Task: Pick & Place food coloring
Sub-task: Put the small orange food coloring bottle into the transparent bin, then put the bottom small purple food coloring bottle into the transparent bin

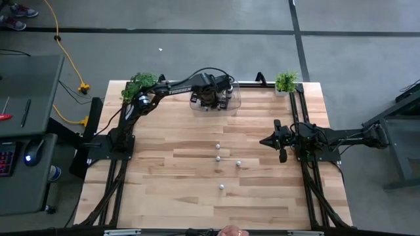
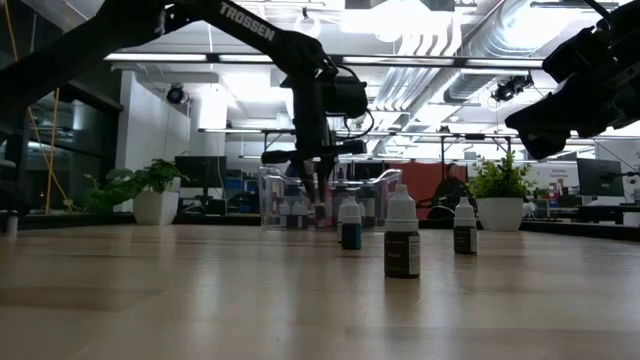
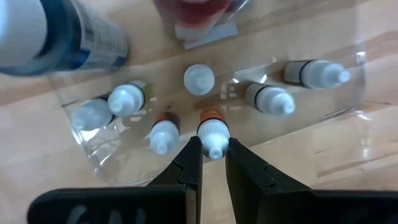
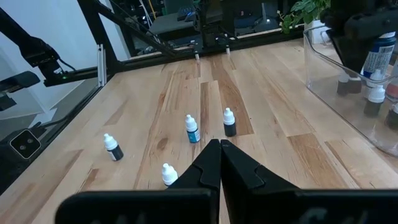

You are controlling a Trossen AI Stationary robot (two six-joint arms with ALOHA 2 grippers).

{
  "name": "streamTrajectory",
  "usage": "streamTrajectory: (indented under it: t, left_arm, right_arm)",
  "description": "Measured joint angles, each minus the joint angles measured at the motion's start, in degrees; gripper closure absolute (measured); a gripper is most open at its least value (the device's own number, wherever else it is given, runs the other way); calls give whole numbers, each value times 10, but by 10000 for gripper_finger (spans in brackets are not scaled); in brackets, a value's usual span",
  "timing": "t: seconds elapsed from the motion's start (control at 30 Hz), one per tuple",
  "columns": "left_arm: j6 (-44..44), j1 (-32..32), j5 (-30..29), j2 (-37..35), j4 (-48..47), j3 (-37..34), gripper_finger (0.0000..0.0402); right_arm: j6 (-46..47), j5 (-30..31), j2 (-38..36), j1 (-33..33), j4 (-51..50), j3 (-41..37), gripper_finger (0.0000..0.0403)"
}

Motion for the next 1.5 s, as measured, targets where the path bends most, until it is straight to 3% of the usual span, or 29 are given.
streamTrajectory:
  t: [0.2, 0.5, 1.03, 1.5]
  left_arm:
    - [14, 0, 0, -1, 0, 1, 358]
    - [29, 1, -3, 0, 0, 1, 317]
    - [43, 1, -25, 0, 6, 1, 314]
    - [145, -2, -18, -1, -30, 118, 314]
  right_arm:
    - [0, 0, 0, 0, 0, 0, 402]
    - [0, 0, 0, 0, 0, 0, 402]
    - [0, 0, 0, 0, 0, 0, 402]
    - [0, 0, 0, 0, 0, 0, 402]
